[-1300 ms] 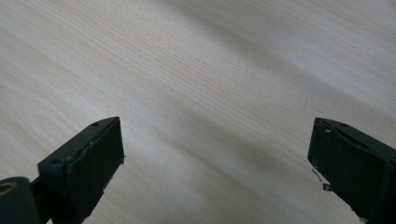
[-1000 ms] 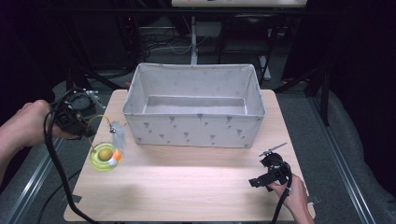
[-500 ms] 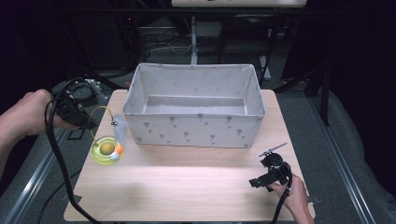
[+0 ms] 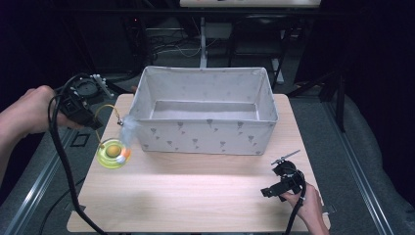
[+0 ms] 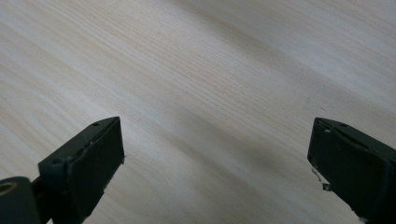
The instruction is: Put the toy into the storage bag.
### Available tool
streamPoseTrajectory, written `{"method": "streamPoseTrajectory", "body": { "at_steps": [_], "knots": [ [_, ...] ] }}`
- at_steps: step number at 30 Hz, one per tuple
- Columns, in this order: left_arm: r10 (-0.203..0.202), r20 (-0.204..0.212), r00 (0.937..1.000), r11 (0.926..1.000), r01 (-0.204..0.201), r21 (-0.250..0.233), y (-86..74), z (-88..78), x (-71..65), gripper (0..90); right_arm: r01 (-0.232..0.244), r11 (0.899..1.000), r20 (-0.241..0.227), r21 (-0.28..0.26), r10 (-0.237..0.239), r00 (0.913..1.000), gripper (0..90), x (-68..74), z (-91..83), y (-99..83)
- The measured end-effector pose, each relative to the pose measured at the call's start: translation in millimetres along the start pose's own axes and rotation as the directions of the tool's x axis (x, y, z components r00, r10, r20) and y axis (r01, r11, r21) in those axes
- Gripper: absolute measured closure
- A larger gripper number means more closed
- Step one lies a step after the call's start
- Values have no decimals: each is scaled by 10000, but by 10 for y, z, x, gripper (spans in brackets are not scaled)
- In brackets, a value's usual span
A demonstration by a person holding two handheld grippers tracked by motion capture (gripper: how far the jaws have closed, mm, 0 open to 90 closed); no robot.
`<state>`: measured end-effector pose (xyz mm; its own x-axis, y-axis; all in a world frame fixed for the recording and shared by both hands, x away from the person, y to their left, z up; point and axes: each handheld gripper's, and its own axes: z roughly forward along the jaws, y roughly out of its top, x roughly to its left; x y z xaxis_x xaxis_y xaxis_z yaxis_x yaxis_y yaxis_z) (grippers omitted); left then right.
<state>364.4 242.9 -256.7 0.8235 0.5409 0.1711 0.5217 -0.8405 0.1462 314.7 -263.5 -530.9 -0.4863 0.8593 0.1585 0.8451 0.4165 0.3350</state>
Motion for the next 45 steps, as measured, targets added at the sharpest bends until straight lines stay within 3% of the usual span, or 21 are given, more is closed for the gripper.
{"method": "streamPoseTrajectory", "body": {
  "at_steps": [45],
  "knots": [
    [32,-317,9995,9996,-40,-272,603,-437,344,875,-21,9999,126,136,20,9999,33,-17,4,-7]
  ]
}}
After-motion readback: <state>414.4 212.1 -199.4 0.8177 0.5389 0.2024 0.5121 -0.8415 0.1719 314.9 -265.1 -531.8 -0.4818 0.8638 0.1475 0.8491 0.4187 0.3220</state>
